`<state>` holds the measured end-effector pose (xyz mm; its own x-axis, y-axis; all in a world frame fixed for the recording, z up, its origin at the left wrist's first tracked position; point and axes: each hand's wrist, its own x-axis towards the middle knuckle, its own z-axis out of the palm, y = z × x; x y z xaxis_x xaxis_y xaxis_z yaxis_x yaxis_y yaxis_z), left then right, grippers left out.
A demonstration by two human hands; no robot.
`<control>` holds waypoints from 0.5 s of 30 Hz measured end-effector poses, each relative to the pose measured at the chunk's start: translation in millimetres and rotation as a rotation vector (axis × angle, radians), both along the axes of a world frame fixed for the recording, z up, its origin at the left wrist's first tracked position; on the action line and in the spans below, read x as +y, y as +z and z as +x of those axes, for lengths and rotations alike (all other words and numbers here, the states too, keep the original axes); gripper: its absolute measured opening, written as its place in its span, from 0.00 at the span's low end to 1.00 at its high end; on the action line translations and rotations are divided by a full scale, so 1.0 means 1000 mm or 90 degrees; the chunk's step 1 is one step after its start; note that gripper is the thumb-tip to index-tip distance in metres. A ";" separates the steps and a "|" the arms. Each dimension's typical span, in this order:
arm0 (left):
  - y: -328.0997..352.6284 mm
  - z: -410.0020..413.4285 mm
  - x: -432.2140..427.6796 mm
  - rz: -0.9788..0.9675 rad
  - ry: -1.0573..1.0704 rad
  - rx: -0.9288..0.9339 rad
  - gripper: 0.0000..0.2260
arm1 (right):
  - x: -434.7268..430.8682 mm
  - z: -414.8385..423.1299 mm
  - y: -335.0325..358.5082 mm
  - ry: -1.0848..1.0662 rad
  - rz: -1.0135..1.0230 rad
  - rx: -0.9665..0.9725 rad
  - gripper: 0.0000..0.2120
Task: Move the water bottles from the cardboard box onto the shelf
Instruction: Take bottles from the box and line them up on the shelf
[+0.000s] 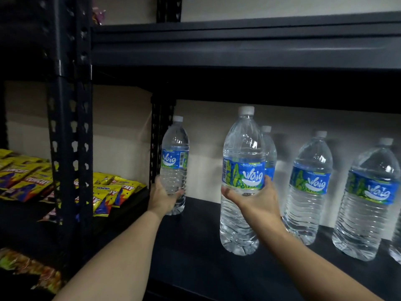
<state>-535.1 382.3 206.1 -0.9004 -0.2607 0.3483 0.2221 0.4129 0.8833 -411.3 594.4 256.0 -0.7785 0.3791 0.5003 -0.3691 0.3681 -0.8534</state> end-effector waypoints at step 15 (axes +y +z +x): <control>-0.047 -0.010 -0.017 -0.139 -0.050 -0.130 0.40 | -0.032 -0.021 0.000 -0.036 -0.051 0.043 0.37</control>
